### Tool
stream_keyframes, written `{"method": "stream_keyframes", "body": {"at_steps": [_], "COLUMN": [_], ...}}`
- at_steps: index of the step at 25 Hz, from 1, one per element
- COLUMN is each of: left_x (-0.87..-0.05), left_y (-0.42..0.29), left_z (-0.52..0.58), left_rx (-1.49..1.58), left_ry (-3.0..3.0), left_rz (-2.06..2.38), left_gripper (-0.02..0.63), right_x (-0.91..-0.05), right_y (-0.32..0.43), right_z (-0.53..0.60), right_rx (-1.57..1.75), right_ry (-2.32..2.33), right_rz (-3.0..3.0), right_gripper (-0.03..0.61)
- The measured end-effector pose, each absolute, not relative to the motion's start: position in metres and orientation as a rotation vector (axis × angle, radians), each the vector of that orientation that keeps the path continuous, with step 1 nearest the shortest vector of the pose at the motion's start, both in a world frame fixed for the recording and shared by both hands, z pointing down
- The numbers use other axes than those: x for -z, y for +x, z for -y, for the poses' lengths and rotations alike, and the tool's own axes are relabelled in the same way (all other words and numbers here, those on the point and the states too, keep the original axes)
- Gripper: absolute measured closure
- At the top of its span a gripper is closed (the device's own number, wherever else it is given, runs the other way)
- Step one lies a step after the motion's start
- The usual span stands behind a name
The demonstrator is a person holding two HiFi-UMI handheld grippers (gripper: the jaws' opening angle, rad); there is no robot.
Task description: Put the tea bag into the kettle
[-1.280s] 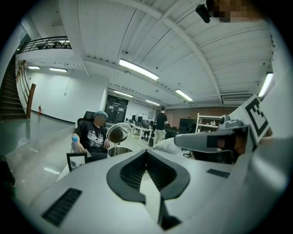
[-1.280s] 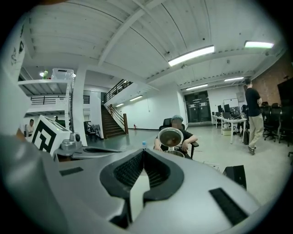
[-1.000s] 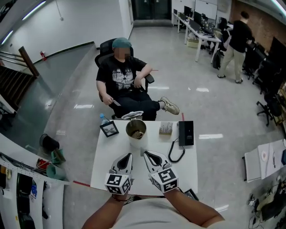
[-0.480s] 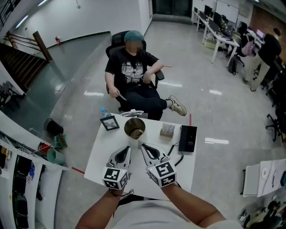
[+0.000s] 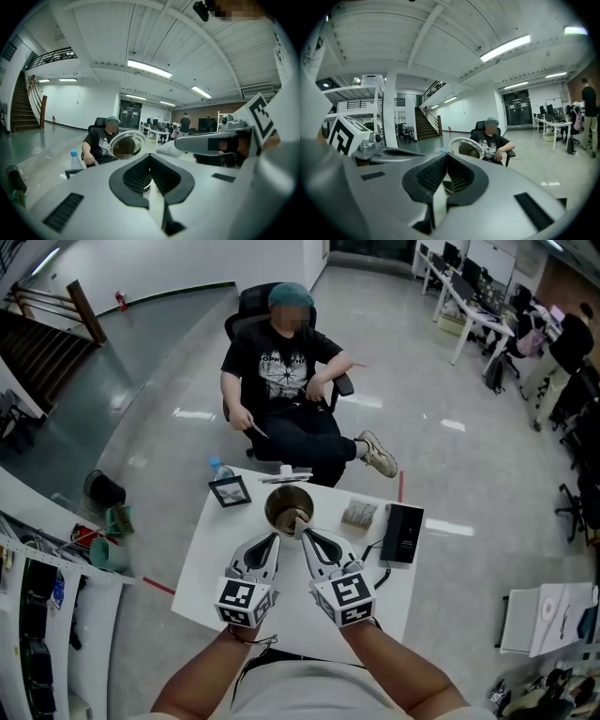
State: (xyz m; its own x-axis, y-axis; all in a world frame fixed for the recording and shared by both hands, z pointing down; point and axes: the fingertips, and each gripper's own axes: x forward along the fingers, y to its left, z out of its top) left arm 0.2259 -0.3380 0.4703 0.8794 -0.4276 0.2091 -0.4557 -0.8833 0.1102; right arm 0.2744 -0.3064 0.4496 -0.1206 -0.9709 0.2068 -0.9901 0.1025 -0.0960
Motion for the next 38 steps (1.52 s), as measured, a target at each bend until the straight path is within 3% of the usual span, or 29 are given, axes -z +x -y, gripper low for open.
{"method": "stream_keyframes", "body": {"at_steps": [31,35,38], "left_x": [-0.541,-0.544,-0.542], "left_y": [0.251,0.248,0.247], "left_z": [0.433,0.435,0.435], "left_rx": [-0.329,-0.332,-0.327], "left_ry": [2.775,2.770,2.768], "left_rz": [0.516,0.515,0.521], "left_gripper": [0.606,0.604,0.606], "right_x": [-0.519,-0.520,-0.518], "right_y": [0.291,0.288,0.286], "right_z": [0.405,0.408,0.407], "right_rx": [-0.480,-0.485,-0.476], "right_ry": [2.066,2.056,2.046], "right_rz": [2.135,2.149,2.147], "right_gripper": [0.561,0.501,0.495]}}
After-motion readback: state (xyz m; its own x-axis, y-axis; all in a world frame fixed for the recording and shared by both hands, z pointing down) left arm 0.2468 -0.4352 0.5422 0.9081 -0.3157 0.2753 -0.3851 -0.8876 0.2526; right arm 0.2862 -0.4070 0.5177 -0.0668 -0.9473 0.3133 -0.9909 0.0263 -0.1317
